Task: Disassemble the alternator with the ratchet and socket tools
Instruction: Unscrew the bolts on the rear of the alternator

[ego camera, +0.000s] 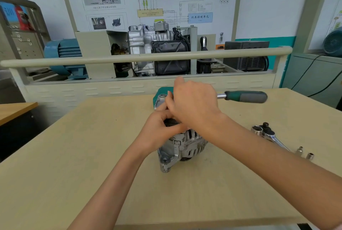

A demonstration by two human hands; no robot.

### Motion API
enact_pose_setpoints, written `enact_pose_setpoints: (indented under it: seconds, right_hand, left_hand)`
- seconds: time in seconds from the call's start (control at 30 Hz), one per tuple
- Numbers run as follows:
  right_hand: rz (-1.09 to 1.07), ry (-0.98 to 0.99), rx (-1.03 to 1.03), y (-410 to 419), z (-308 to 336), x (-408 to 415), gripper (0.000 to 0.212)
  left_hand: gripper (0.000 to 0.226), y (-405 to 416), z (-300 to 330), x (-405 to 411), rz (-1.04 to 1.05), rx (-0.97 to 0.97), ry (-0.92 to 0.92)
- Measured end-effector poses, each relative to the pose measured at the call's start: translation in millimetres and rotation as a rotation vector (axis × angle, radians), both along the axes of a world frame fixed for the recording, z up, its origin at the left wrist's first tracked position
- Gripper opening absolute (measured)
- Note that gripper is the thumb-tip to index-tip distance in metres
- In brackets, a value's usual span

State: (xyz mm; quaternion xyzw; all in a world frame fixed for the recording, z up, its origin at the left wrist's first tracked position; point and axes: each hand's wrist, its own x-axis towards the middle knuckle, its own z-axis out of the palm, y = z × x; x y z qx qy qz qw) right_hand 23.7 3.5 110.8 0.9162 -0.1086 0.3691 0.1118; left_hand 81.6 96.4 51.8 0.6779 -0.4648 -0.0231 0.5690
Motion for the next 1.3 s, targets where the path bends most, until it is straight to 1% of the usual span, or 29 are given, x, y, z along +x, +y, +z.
enact_pose_setpoints:
  seconds: [0.07, 0.1, 0.17, 0.2, 0.27, 0.4, 0.47, 0.53, 0.7, 0.8, 0.87, 0.93, 1.03, 1.1, 1.17, 1.3]
  right_hand:
    - [-0.011, 0.04, -0.006, -1.2, 1.7, -1.6, 0.022]
    - [0.012, 0.075, -0.023, -2.9, 3.7, -2.2, 0.023]
    - [0.075, 0.15, -0.041, -7.1, 9.3, -4.2, 0.021]
    - [0.105, 0.177, -0.038, -9.6, 11.8, -4.5, 0.019]
    - [0.144, 0.212, -0.021, -14.7, 13.9, -4.1, 0.017]
    - [0.184, 0.19, 0.046, -24.5, 17.0, -2.6, 0.03]
    - [0.204, 0.15, 0.099, -29.4, 21.3, -3.4, 0.034]
    - [0.208, 0.139, 0.126, -34.1, 24.2, -4.2, 0.034]
    - [0.186, 0.204, 0.102, -35.8, 18.4, -3.3, 0.032]
    - [0.172, 0.231, 0.105, -33.0, 13.7, -1.6, 0.026]
    - [0.156, 0.23, 0.067, -29.4, 12.9, -0.5, 0.028]
    - [0.158, 0.221, -0.014, -24.6, 13.2, 1.2, 0.031]
    - [0.241, 0.221, -0.127, -19.2, 15.4, 2.9, 0.023]
    - [0.328, 0.225, -0.136, -19.8, 16.4, 4.4, 0.025]
    - [0.414, 0.222, -0.102, -22.7, 15.8, 5.2, 0.028]
    - [0.548, 0.164, 0.038, -29.1, 10.0, 3.8, 0.038]
  left_hand:
    - [0.026, -3.1, -0.5, -4.3, 0.05, -0.02, -0.024]
    - [0.024, -3.8, -0.4, -6.3, 0.068, -0.021, -0.03]
    - [0.009, -2.4, -0.1, -8.1, 0.063, 0.012, -0.035]
    - [0.008, -0.2, 0.1, -7.5, 0.044, 0.037, -0.037]
    - [0.015, 5.6, 1.3, -5.0, -0.019, 0.081, -0.021]
    - [0.027, 10.6, 6.1, -4.7, -0.072, 0.073, 0.033]
    - [0.027, 10.0, 5.4, -5.1, -0.058, 0.065, 0.027]
    - [0.024, 9.1, 5.1, -5.7, -0.047, 0.064, 0.013]
    - [0.026, 8.9, 5.5, -7.1, -0.074, 0.054, 0.016]
    - [0.021, 8.7, 4.0, -6.2, -0.08, 0.094, -0.009]
    - [0.019, 8.8, 4.0, -5.6, -0.079, 0.125, -0.024]
    - [0.017, 9.7, 4.6, -4.6, -0.078, 0.15, -0.031]
    - [0.018, 12.1, 6.6, -3.3, -0.095, 0.173, -0.04]
    - [0.018, 13.7, 8.8, -4.6, -0.116, 0.171, -0.037]
    - [0.022, 13.8, 9.9, -5.5, -0.125, 0.174, -0.038]
    - [0.017, 12.1, 8.7, -1.4, -0.119, 0.192, -0.054]
